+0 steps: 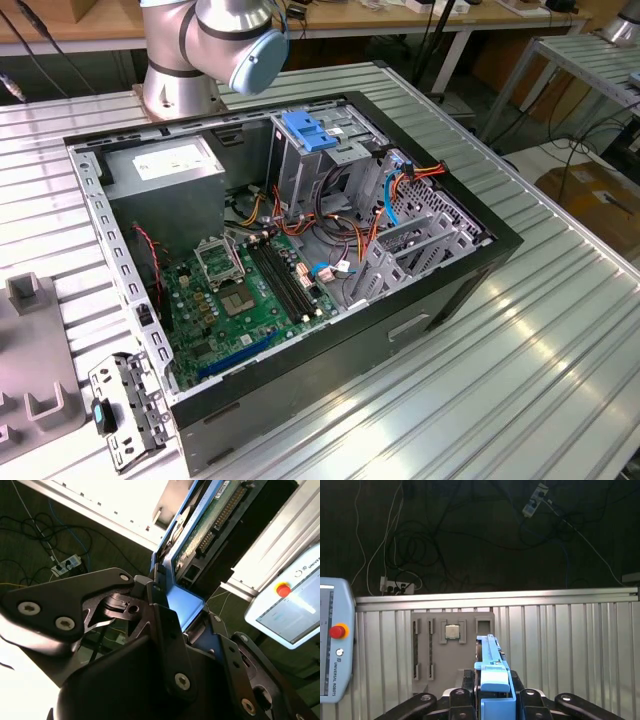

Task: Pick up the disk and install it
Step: 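Pick up the disk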

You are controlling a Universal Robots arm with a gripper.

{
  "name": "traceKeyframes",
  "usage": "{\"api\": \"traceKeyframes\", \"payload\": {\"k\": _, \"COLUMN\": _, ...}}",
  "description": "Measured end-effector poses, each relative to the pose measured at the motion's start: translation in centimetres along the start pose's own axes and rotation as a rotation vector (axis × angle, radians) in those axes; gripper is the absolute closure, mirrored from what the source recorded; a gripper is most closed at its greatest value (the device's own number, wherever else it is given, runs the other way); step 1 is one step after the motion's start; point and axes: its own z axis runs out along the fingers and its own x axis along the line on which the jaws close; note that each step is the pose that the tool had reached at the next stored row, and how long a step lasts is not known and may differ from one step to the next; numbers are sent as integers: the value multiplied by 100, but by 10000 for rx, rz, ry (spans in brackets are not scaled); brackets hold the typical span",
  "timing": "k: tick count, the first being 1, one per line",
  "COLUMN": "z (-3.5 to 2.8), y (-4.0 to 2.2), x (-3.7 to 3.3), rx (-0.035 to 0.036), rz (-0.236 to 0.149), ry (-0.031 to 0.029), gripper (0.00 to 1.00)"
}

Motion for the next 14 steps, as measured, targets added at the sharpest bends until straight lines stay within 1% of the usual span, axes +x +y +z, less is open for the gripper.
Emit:
{"api": "traceKeyframes", "payload": {"k": 8, "z": -4, "y": -5, "x": -1, "rx": -1, "rz": 1, "ry": 1, "gripper": 63}}
{"api": "traceKeyframes", "payload": {"k": 14, "z": -5, "y": -64, "x": -3, "rx": -2, "rz": 0, "ry": 1, "gripper": 63}}
